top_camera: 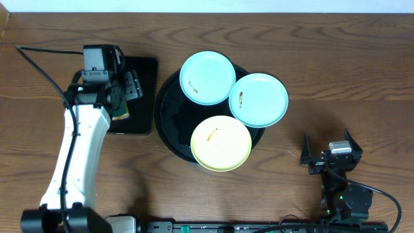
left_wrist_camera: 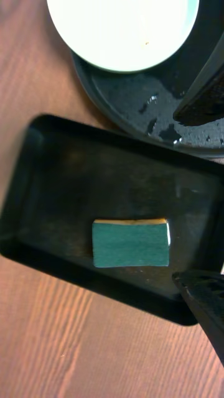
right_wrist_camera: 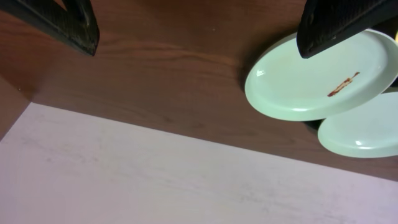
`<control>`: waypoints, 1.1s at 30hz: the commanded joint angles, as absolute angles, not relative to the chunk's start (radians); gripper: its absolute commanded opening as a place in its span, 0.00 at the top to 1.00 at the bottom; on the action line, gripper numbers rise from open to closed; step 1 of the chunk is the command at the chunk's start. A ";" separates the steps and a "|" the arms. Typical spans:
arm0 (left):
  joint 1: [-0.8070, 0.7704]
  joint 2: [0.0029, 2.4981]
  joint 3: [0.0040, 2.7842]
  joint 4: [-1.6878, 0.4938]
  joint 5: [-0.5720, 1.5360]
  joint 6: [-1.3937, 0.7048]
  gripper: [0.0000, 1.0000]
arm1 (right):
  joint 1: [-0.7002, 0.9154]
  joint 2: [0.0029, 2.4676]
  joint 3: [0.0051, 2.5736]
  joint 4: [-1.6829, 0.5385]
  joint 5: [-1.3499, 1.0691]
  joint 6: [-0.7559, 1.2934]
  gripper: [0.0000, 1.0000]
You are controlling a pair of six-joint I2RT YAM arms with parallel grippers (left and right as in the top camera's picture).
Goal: Clean dirty plates on tray and stack at the side
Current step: 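Reach the left gripper to the green sponge on the black tray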
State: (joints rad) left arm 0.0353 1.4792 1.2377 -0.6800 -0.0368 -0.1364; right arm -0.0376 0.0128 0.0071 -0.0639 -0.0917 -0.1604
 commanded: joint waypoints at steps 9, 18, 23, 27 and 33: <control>0.169 1.697 1.257 -0.709 -0.047 -0.043 0.25 | -0.021 0.011 0.006 -0.068 -0.086 -0.142 0.01; 0.213 1.787 1.257 -0.677 0.120 0.034 0.25 | -0.021 0.011 0.006 -0.068 -0.086 -0.142 0.01; 0.211 1.821 1.251 -0.655 0.119 0.034 0.25 | -0.021 0.011 0.006 -0.068 -0.086 -0.142 0.01; 0.211 1.845 1.248 -0.628 0.101 0.033 0.24 | -0.021 0.011 0.006 -0.068 -0.086 -0.142 0.01; 0.211 1.872 1.248 -0.570 0.070 0.034 0.23 | -0.021 0.011 0.006 -0.068 -0.086 -0.142 0.01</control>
State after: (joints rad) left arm 0.2115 1.8606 1.2381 -0.5777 0.0921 0.0242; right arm -0.0376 0.0128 0.0071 -0.0639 -0.0917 -0.1604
